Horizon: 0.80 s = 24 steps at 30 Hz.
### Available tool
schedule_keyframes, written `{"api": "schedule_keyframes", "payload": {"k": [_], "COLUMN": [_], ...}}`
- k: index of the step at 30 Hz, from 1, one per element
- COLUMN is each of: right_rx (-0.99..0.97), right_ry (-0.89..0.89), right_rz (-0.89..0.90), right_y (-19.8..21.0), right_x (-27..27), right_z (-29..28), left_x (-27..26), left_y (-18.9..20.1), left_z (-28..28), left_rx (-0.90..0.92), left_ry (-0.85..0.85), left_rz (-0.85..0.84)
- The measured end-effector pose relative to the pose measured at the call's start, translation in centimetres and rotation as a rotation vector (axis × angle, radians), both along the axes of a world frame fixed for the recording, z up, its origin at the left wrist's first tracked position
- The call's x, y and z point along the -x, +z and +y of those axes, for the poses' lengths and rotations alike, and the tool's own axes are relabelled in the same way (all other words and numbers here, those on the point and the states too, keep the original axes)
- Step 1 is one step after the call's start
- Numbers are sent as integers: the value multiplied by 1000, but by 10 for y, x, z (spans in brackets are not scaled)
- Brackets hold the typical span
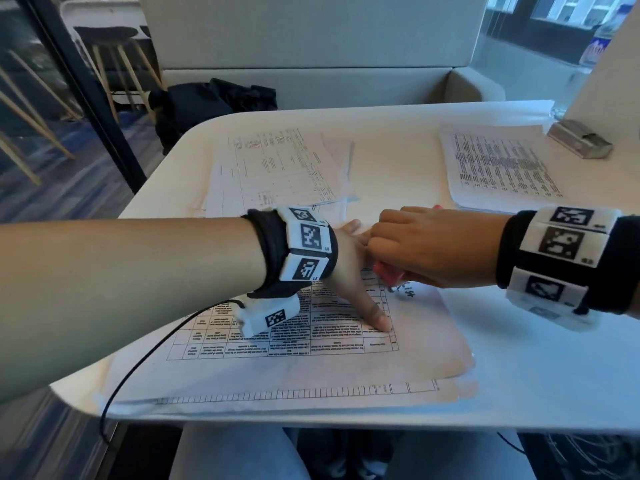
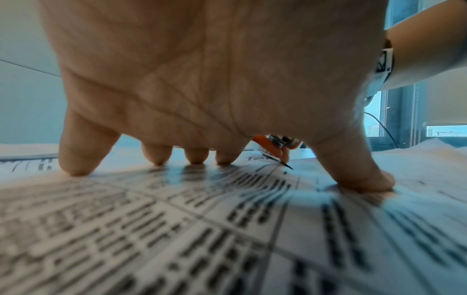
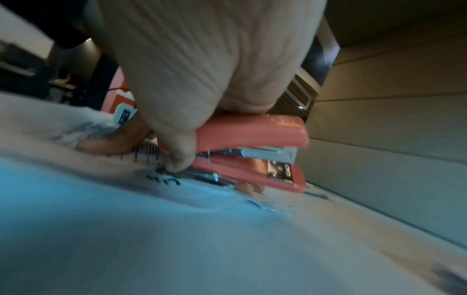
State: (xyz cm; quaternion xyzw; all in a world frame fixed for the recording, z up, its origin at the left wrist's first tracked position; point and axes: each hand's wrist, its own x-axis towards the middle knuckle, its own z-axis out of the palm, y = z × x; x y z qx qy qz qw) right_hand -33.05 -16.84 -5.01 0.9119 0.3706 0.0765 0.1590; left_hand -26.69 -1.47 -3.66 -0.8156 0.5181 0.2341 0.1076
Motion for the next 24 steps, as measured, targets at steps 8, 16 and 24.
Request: {"api": "schedule_keyframes", "payload": {"k": [8, 16, 24], "right_rx": [106, 167, 175], "right_ry": [-123, 277, 390], "right_rz": [160, -229, -326], "right_y": [6, 2, -1], "right_x": [-3, 8, 14], "right_z": [10, -1, -2], "left_x": [-4, -19, -22], "left_y": [-3, -22, -29], "left_z": [1, -6, -12], "left_rx": [-7, -46, -96], "left_ry": [11, -86, -40], "left_rz": [42, -3, -76]}}
